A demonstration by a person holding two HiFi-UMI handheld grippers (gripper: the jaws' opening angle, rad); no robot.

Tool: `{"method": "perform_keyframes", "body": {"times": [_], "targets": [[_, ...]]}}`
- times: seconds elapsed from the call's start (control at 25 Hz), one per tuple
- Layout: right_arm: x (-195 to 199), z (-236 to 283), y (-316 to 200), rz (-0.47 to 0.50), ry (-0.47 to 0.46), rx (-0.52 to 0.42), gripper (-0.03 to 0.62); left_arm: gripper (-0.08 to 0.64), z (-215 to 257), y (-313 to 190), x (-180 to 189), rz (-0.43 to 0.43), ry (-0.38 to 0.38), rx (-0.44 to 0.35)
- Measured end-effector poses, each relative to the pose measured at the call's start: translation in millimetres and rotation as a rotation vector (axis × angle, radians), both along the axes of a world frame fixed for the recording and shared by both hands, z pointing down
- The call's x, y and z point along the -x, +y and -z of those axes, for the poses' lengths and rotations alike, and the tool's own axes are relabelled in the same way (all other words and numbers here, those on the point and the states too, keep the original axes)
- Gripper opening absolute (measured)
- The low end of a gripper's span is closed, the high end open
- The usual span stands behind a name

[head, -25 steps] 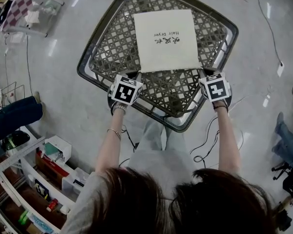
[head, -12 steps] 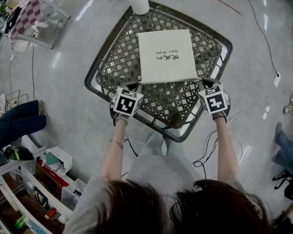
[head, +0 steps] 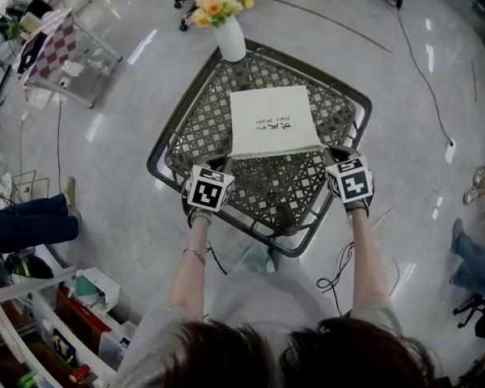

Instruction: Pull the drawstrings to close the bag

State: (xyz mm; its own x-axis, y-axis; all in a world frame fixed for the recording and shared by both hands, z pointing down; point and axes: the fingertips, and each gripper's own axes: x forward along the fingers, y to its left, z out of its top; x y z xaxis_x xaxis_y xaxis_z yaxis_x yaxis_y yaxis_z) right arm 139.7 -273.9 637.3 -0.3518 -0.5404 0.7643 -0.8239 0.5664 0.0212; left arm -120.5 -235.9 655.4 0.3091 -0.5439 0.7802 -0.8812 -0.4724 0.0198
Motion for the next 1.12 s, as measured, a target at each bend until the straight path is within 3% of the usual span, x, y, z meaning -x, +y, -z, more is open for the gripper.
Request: {"method": "perform_keyframes", "body": {"times": [1.12], "targets": [[0.2,105.5,-33.9,-0.082,-0.083,-0.219,0.025,0.028,107.9,-44.1,8.4,0.048,0.089,-0.221]]}}
